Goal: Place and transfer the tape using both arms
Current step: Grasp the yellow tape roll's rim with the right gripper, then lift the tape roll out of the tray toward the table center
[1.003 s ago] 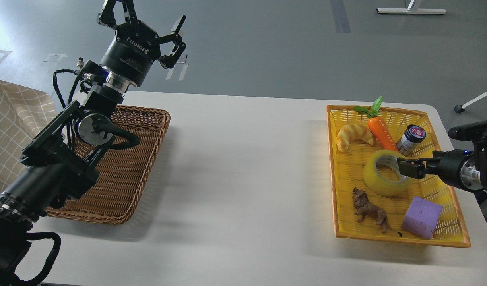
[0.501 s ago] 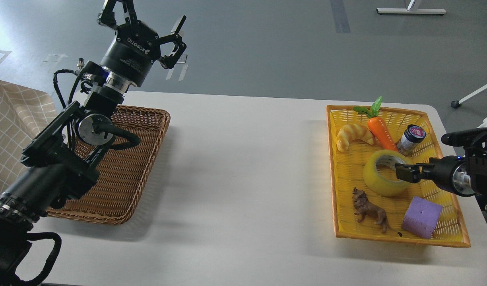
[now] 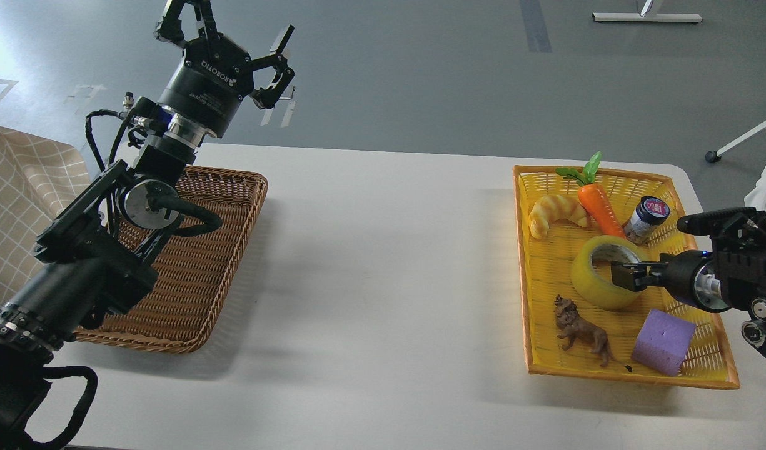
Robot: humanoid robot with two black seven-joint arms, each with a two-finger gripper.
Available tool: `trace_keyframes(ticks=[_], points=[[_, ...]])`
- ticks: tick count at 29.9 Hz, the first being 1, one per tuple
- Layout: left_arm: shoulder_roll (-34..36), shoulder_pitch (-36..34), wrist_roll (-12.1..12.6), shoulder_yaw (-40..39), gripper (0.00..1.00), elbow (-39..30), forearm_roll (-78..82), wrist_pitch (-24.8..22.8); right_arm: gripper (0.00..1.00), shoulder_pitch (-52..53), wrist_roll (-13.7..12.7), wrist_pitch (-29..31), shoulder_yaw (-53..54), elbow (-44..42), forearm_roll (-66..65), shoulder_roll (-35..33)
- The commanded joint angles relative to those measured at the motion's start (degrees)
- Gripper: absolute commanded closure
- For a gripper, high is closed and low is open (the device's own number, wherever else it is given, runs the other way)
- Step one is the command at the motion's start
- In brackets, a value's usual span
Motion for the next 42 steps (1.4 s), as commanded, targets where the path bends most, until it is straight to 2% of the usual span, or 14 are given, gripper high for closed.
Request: trace_keyframes(ticks=[1,6,10,12,16,19,22,23,33,42], points=[[-0.1,0.0,-0.1,0.0,0.02,0.0,0.0,0.0,0.33,0.0,0.0,0.0,-0.1,-0.5,0.0,0.4],[-0.2,0.0,-0.1,0.0,0.02,-0.1,0.0,0.0,0.52,0.0,0.0,0.0,-0.1,-1.1,0.1,0.4],[-0.4,0.0,0.0,0.0,0.02,-0.1,0.0,0.0,0.60,0.0,0.0,0.0,-0.1,-1.2,0.1,0.4],[-0.4,0.0,0.0,0.0,0.02,0.0,0.0,0.0,0.69,0.0,0.0,0.0,-0.2,-1.2,0.1,0.4],[-0.4,0.0,0.0,0.1,0.02,0.0,-0.1,0.0,0.74,0.0,0.1,0.0,-0.1,-1.9,0.2,0.4],[-0.4,0.0,0.0,0.0,0.02,0.0,-0.1,0.0,0.82,0.1,0.1,0.0,-0.1,-1.9,0.2,0.4],[-0.4,0.0,-0.1,0.0,0.02,0.0,-0.1,0.0,0.97,0.0,0.0,0.0,-0.1,-1.9,0.2,0.3],[-0.4,0.0,0.0,0.0,0.02,0.0,-0.1,0.0,0.99,0.0,0.1,0.0,-0.1,-2.0,0.2,0.3],[-0.6,0.0,0.0,0.1,0.02,-0.1,-0.1,0.0,1.00,2.0,0.1,0.0,0.8,-0.3,0.9,-0.8],[-0.6,0.0,0.0,0.1,0.02,0.0,-0.1,0.0,1.00,4.1,0.2,0.0,6.4,8.4,1.2,-3.6]])
